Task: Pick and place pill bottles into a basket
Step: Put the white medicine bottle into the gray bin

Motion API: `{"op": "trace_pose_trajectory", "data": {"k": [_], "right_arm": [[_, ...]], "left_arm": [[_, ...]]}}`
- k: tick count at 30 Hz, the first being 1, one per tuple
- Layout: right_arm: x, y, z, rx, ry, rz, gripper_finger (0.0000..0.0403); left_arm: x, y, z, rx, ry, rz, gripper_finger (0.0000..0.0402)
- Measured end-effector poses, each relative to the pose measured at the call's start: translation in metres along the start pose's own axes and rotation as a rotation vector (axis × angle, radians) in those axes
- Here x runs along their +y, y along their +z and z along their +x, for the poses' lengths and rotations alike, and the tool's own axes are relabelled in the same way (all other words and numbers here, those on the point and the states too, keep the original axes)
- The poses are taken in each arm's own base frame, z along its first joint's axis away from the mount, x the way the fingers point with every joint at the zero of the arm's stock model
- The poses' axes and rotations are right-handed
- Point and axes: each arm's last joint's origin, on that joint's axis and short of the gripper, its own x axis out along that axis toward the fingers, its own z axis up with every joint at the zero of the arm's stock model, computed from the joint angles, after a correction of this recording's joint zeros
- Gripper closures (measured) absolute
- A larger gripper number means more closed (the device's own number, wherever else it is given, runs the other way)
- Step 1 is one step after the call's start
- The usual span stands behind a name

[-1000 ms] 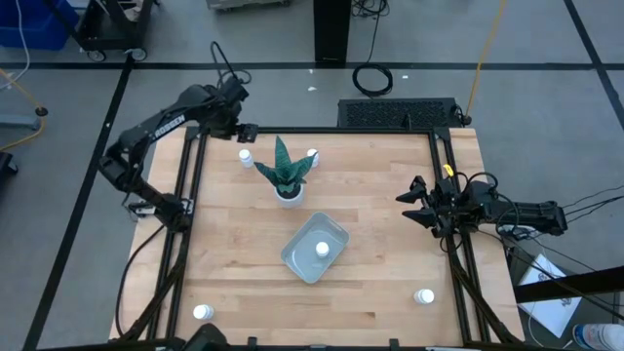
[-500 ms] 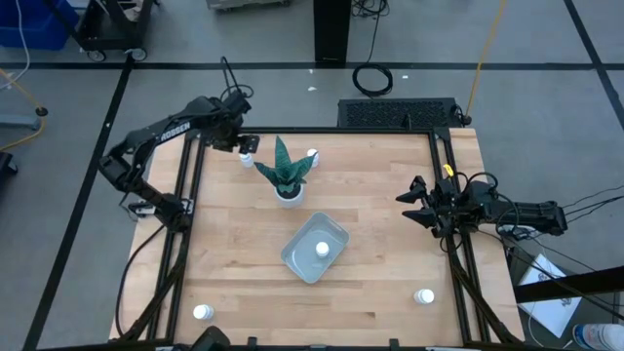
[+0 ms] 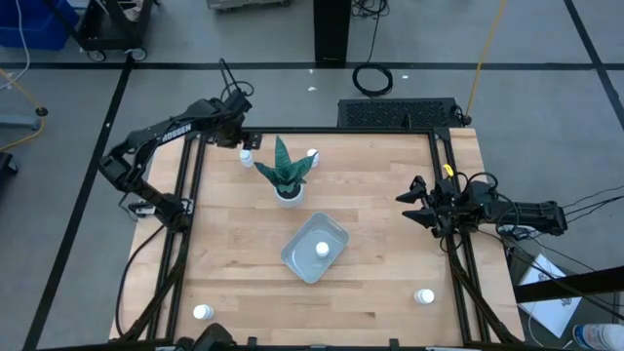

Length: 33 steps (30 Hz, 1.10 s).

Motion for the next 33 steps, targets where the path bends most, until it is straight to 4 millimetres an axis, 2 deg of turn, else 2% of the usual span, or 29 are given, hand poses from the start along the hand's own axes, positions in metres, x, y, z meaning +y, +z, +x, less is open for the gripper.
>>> {"op": "trace_pose_trajectory", "data": {"k": [24, 33], "right_arm": [[0.000, 0.000, 0.000, 0.001, 0.000, 0.000, 0.0170], [0.000, 0.000, 0.000, 0.001, 0.000, 0.000, 0.0174]], "left_arm": [[-0.004, 0.002, 0.043, 0.148, 0.065, 0.020, 0.0156], [-0.004, 0.003, 0.046, 0.157, 0.070, 0.034, 0.0156]]}}
